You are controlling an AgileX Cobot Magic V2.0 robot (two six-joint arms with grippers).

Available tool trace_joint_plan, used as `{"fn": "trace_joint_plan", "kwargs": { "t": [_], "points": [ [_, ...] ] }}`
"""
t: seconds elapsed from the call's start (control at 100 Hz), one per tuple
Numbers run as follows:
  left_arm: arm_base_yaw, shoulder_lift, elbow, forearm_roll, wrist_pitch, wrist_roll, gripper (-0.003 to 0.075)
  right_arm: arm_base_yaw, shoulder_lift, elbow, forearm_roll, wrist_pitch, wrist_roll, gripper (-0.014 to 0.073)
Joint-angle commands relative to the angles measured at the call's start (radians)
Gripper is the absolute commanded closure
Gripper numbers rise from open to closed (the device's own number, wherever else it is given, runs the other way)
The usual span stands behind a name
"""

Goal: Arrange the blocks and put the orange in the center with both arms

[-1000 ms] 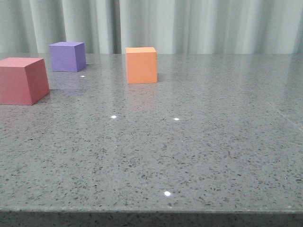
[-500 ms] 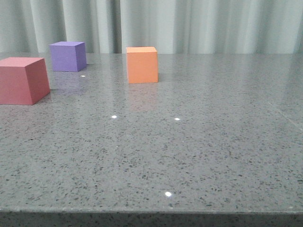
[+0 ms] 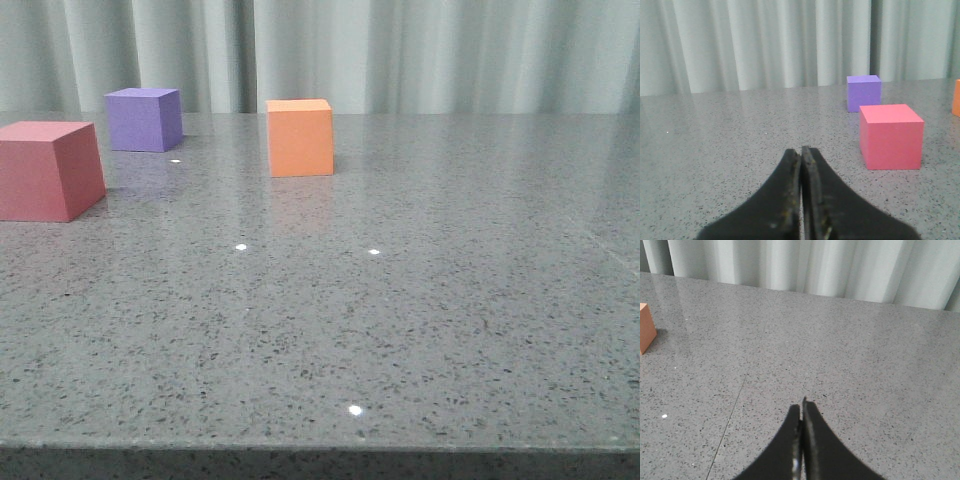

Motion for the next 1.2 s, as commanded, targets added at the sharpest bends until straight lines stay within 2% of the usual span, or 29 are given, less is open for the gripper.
{"fn": "trace_joint_plan", "kwargs": {
  "t": [0.0, 0.24, 0.38, 0.45, 0.57, 0.76, 1.02, 1.19],
  "points": [
    [0.001, -0.037, 0.041, -0.009, -0.079, -0.002, 0.0741, -0.005, 0.013, -0.026, -0.019, -0.080, -0.001, 0.0663],
    [0.001, -0.037, 0.041, -0.009, -0.081, -0.002, 0.0741, -0.005, 0.013, -0.026, -0.019, -0.080, -0.001, 0.0663],
    [0.001, -0.037, 0.039, -0.009, -0.127, -0.002, 0.0741, -0.005, 0.013, -0.026, -0.019, -0.080, -0.001, 0.0663],
    [0.001, -0.037, 0.016, -0.010, -0.138, -0.002, 0.0741, -0.005, 0.013, -0.026, -0.019, -0.080, -0.001, 0.0663],
    [0.001, -0.016, -0.076, -0.073, -0.079, -0.002, 0.0741, -0.005, 0.013, -0.026, -0.019, -0.080, -0.001, 0.0663],
    [0.001, 0.098, -0.319, -0.113, 0.100, -0.002, 0.0741, -0.005, 0.013, -0.026, -0.019, -0.080, -0.001, 0.0663],
    [0.001, 0.400, -0.699, -0.114, 0.572, -0.002, 0.0741, -0.005, 0.013, -0.026, -0.019, -0.080, -0.001, 0.0663],
    [0.001, 0.575, -0.867, -0.114, 0.721, -0.002, 0.0741, -0.005, 0.013, -0.026, -0.019, -0.080, -0.001, 0.0663]
  ]
}}
